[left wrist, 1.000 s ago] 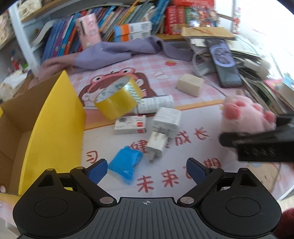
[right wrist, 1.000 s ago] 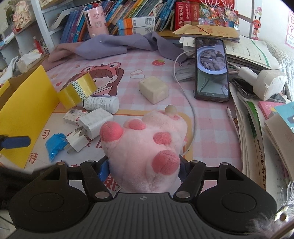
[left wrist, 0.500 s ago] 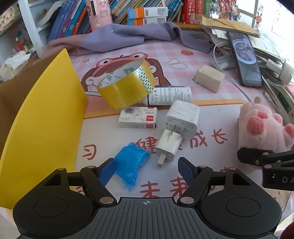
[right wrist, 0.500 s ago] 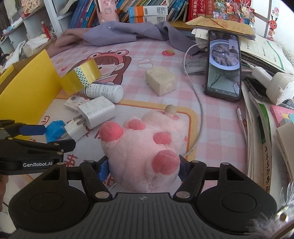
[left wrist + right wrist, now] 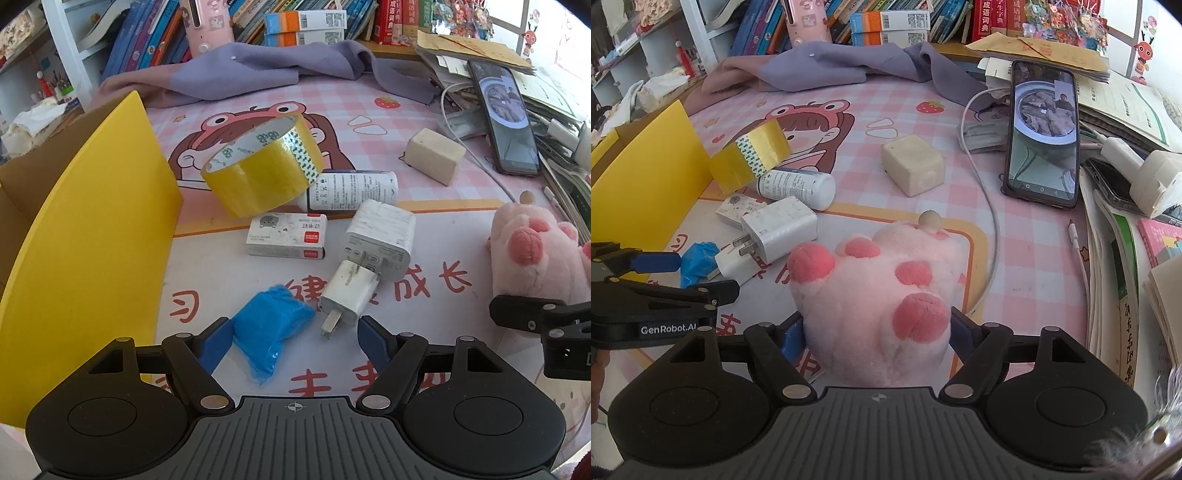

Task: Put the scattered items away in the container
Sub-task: 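Close the left gripper on the blue packet while the right gripper holds the pink pig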

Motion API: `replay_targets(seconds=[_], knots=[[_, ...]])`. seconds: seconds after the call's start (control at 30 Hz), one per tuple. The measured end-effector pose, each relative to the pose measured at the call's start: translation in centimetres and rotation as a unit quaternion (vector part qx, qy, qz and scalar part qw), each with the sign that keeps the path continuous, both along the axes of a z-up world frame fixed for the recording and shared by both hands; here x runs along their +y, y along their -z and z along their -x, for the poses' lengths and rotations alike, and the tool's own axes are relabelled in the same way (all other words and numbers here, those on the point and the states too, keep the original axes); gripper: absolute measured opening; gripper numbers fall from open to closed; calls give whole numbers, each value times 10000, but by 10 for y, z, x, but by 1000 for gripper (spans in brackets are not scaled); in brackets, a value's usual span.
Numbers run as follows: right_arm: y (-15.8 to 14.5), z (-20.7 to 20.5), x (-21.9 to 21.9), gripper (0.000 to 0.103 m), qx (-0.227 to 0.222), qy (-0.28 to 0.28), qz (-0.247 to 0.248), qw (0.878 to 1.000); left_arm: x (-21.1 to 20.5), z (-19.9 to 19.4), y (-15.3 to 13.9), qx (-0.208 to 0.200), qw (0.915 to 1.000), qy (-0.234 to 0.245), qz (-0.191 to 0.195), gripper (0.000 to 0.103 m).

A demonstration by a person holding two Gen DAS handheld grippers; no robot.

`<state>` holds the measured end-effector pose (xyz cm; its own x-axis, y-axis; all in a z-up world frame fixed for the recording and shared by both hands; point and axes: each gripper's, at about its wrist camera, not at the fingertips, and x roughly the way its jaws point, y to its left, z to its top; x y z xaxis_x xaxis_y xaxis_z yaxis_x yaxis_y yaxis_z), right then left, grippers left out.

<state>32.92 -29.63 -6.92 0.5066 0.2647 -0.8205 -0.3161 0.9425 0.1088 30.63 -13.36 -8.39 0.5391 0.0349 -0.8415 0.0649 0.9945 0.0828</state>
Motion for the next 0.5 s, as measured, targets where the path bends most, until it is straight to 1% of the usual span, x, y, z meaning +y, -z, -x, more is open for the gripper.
replay_targets(seconds=[0.1,0.23,0.3,0.33,0.43,0.5], knots=[[-1,-1,-1,76,-33,10,30,10000,3,-1,-3,17,10000,-46,25,76],[-2,-4,-2,76,-72,10,33,10000,7,3,-12,-76,10000,36,-13,76],[-2,-6,-2,76,-63,6,24,10000,10,4,-13,-50,9999,74,-57,76],[-2,-6,-1,76,-57,-2,24,10000,11,3,-13,-15,9999,59,-115,70],[-2,-8,0,76,-52,-42,40,10000,16,-1,-10,68,9998,-43,-156,63],[-2,-9,1,76,-43,-62,45,10000,17,-5,-7,82,9998,-29,-196,61]])
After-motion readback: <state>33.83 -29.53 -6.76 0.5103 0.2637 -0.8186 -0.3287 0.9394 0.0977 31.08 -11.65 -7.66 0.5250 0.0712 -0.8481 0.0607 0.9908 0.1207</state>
